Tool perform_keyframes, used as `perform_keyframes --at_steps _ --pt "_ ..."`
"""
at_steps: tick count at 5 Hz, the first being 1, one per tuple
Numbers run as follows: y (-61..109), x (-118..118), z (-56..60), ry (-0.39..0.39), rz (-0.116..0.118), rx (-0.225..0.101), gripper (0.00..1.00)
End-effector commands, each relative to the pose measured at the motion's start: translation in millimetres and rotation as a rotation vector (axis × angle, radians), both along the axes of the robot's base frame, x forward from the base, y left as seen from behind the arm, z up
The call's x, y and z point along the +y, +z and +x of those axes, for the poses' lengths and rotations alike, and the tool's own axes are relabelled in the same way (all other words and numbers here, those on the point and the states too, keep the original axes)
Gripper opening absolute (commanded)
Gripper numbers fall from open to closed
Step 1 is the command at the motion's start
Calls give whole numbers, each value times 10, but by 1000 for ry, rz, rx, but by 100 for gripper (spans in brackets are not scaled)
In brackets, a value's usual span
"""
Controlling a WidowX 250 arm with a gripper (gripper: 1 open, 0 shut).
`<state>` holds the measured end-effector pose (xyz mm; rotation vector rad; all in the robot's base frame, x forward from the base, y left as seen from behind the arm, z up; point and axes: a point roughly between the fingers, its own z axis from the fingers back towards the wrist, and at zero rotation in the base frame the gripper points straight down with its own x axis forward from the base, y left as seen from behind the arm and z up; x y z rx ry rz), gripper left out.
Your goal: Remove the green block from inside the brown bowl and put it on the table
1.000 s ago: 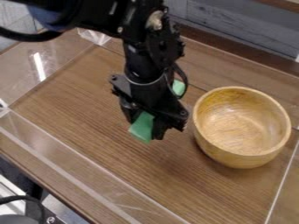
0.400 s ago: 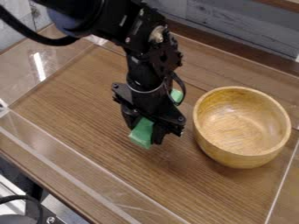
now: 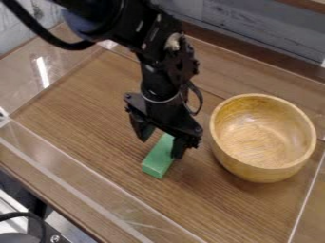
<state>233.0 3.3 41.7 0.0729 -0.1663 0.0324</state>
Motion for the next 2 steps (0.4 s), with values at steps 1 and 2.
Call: perform_keyframes --at_steps 1,2 --pt "29 36 135 17 -2 -47 100" --pt "-44 46 144 24 -4 -42 100"
